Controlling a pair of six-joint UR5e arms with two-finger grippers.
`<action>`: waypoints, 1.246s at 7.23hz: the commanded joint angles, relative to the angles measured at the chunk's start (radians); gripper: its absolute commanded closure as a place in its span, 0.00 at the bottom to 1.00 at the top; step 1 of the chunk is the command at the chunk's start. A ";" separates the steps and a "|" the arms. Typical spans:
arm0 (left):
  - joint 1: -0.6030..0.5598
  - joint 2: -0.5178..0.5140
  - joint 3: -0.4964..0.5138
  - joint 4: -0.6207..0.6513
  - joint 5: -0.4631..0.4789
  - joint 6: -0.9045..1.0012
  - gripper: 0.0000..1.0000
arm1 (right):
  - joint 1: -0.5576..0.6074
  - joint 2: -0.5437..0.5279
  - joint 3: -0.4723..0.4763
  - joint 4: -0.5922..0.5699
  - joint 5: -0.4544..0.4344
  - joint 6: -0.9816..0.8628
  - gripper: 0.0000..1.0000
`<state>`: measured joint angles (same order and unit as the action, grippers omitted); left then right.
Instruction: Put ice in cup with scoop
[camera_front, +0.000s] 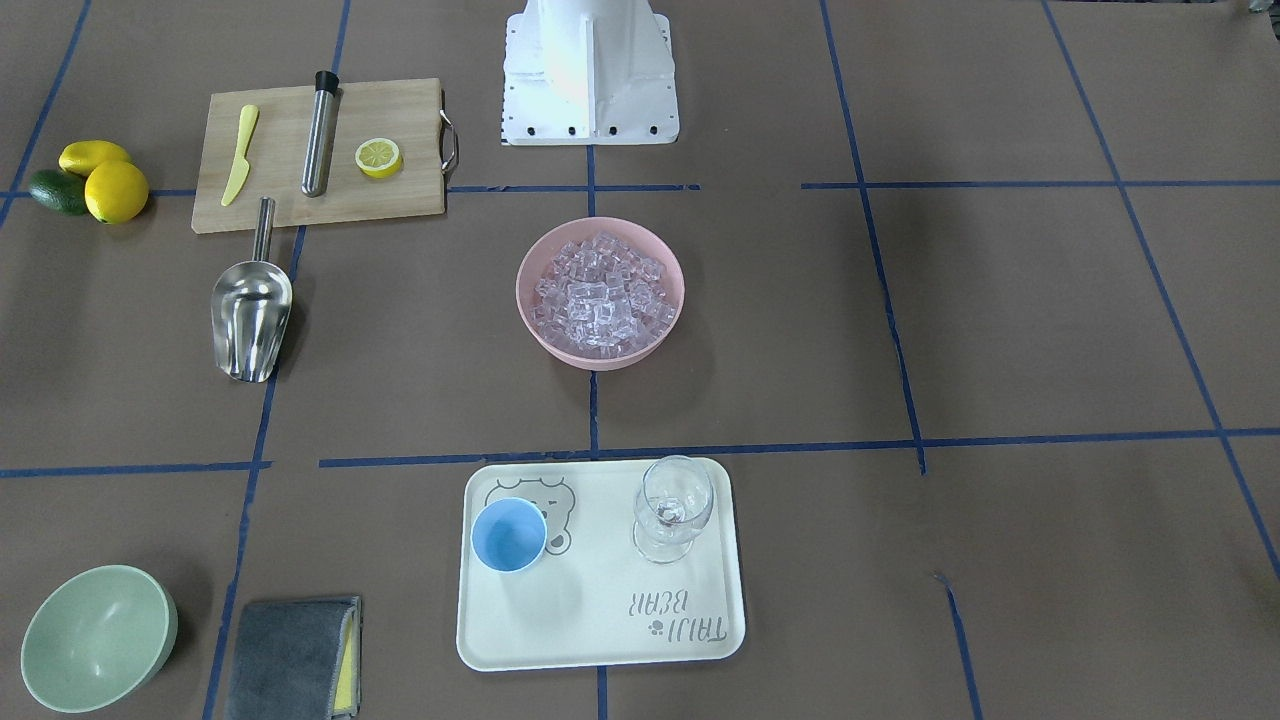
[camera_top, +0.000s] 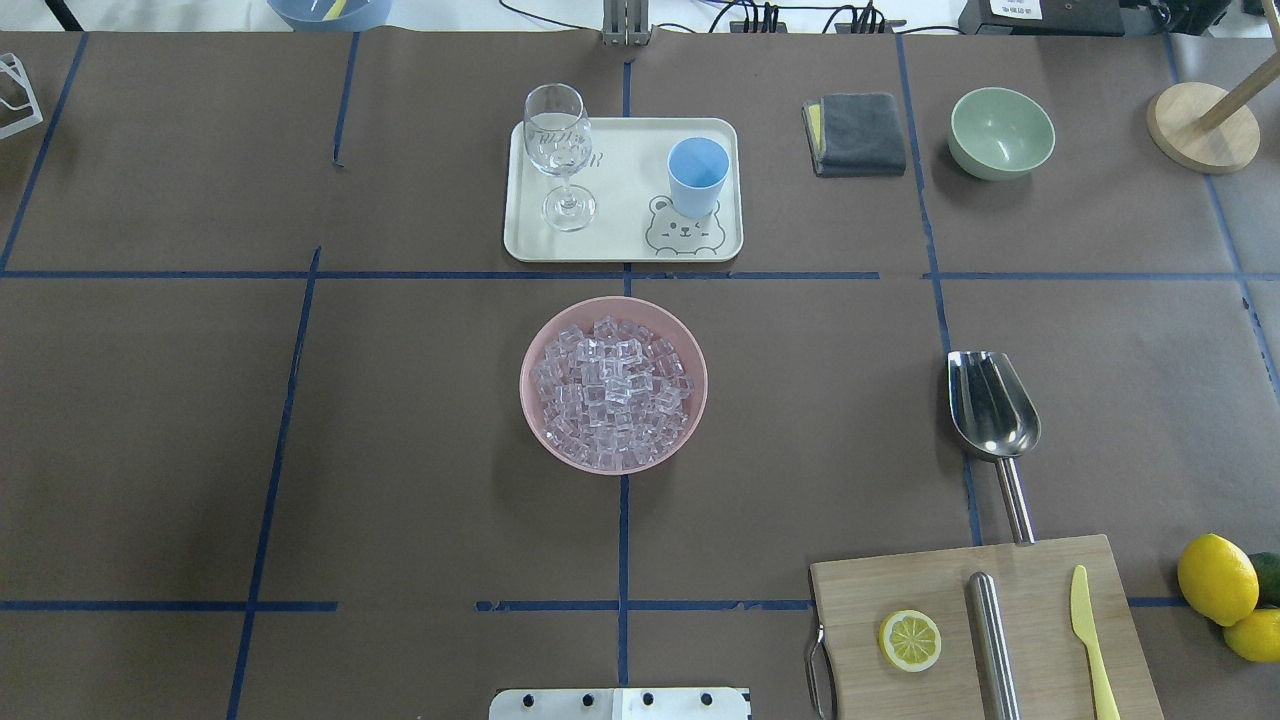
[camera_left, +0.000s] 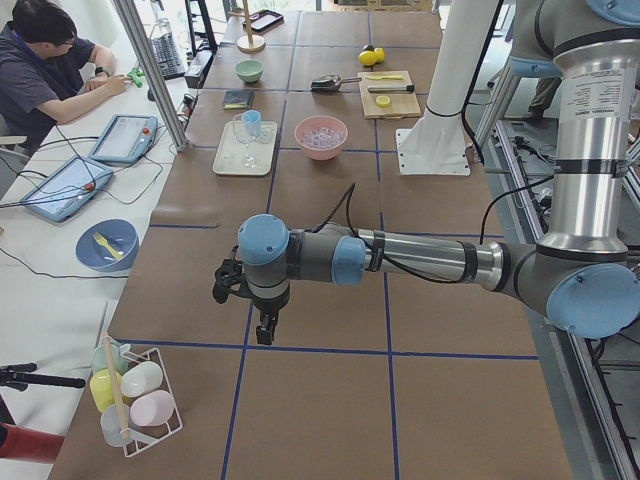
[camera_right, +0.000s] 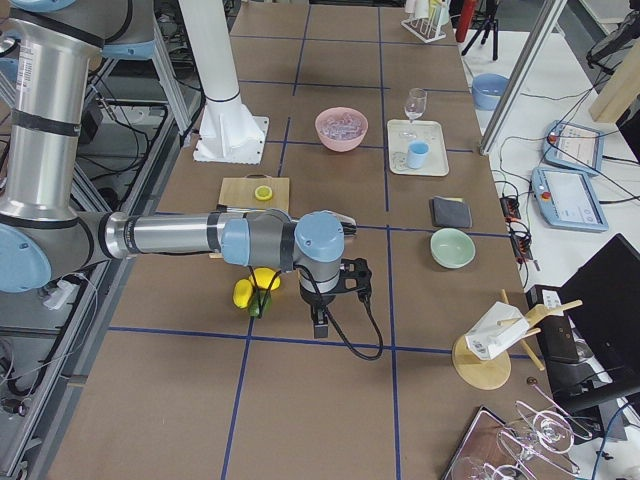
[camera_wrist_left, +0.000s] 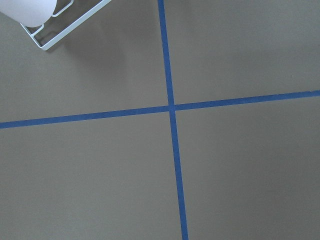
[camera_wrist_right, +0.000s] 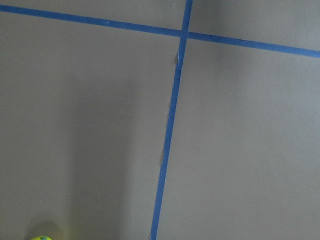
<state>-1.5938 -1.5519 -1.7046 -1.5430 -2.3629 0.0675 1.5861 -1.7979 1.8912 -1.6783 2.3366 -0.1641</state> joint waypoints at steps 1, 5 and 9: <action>0.000 0.004 -0.007 0.001 0.002 -0.002 0.00 | 0.000 0.002 0.016 0.000 0.003 -0.002 0.00; 0.002 -0.051 0.008 -0.104 -0.012 -0.008 0.00 | -0.002 0.021 0.040 0.000 0.009 0.003 0.00; 0.070 -0.054 0.020 -0.402 -0.012 0.003 0.00 | 0.000 0.020 0.045 0.000 0.023 -0.002 0.00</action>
<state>-1.5639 -1.6041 -1.6880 -1.8824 -2.3757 0.0631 1.5849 -1.7777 1.9353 -1.6783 2.3599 -0.1635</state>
